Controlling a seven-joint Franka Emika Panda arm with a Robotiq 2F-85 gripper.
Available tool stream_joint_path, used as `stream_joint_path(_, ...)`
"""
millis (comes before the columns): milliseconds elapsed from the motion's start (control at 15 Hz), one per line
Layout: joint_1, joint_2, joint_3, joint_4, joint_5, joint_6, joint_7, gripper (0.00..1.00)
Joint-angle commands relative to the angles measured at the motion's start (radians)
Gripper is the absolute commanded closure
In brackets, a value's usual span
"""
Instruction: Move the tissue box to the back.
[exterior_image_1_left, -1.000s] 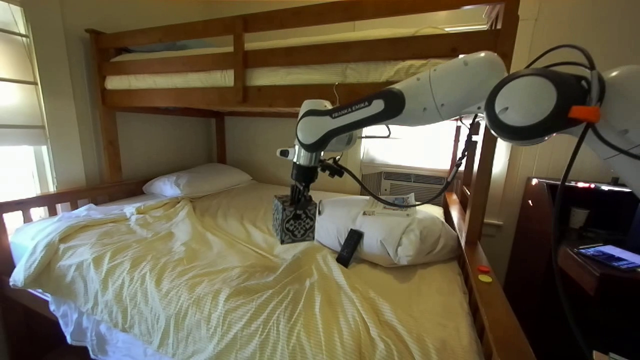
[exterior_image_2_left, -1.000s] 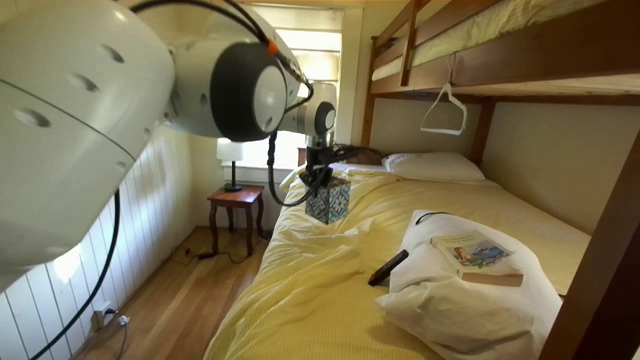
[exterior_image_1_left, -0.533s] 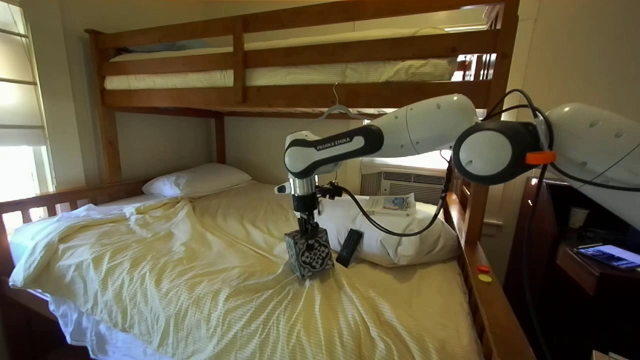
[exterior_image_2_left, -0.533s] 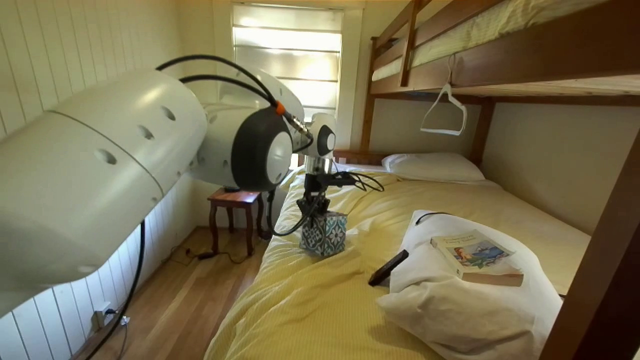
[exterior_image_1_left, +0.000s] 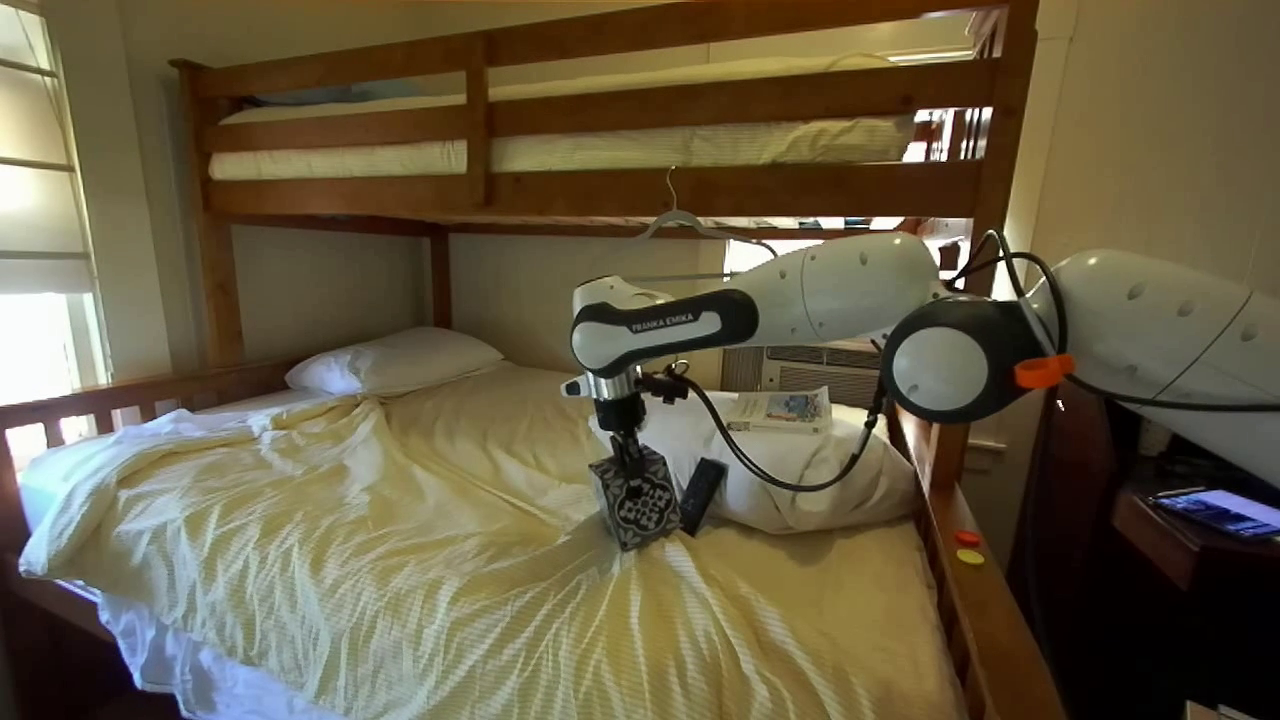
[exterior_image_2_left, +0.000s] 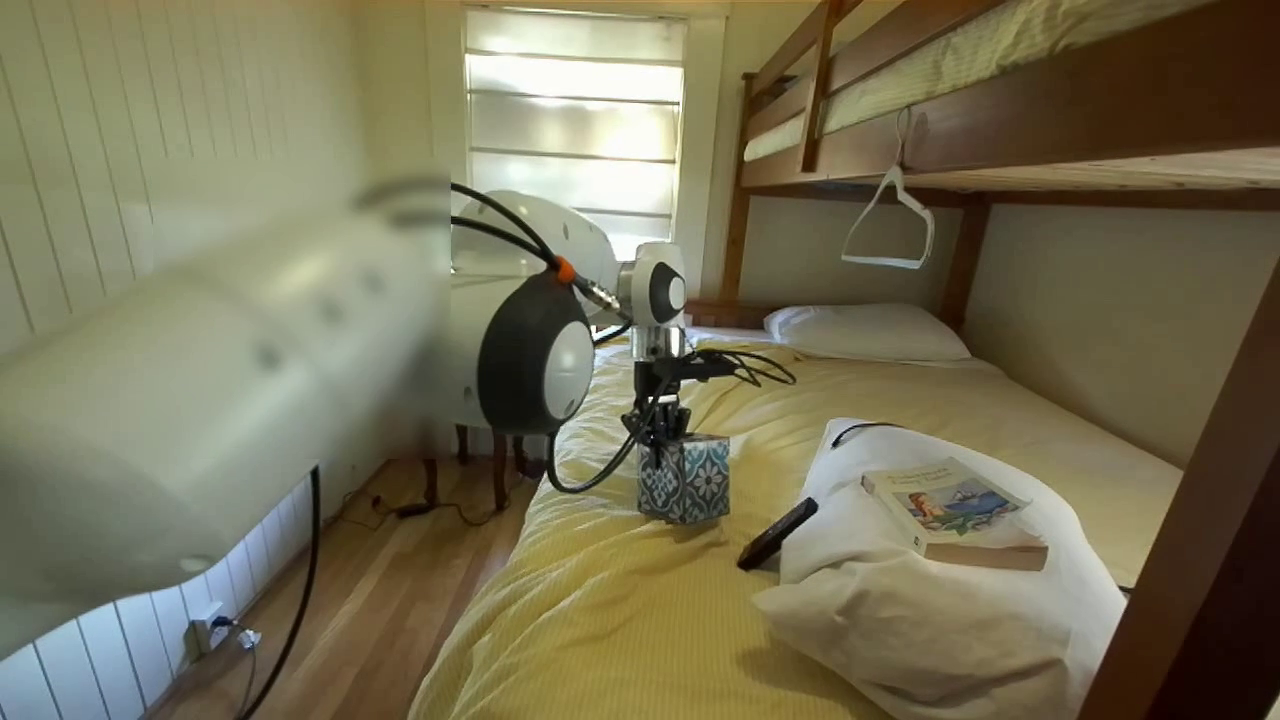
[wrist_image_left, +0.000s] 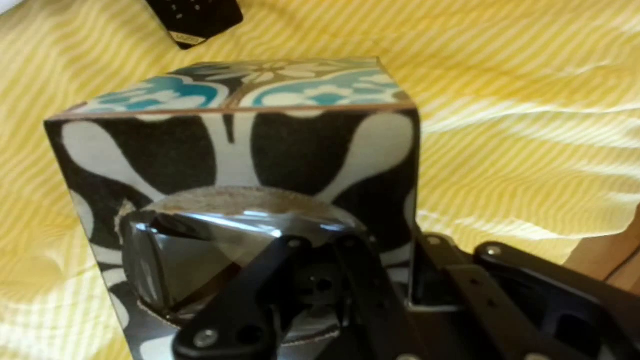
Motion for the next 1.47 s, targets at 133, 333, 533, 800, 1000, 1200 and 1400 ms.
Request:
stream_joint_path(133, 0.002, 0.012, 0.006, 0.054, 0.014, 0.083, 0.021, 0.94)
stream_joint_path(333, 0.000, 0.012, 0.020, 0.085, 0.025, 0.113, 0.021, 0.99)
stream_joint_path(533, 0.008, 0.048, 0.018, 0.101, 0.025, 0.139, 0.043, 0.99)
stream_joint_path(800, 0.028, 0.113, -0.006, 0.129, -0.002, 0.250, 0.056, 0.99)
stream_joint_path(1000, 0.027, 0.142, 0.005, 0.136, 0.013, 0.353, 0.052, 0.99)
stream_joint_path(1200, 0.026, 0.146, 0.021, 0.133, 0.022, 0.419, 0.032, 0.67)
stream_joint_path(1400, 0.023, 0.124, 0.033, 0.118, 0.033, 0.398, 0.039, 0.47)
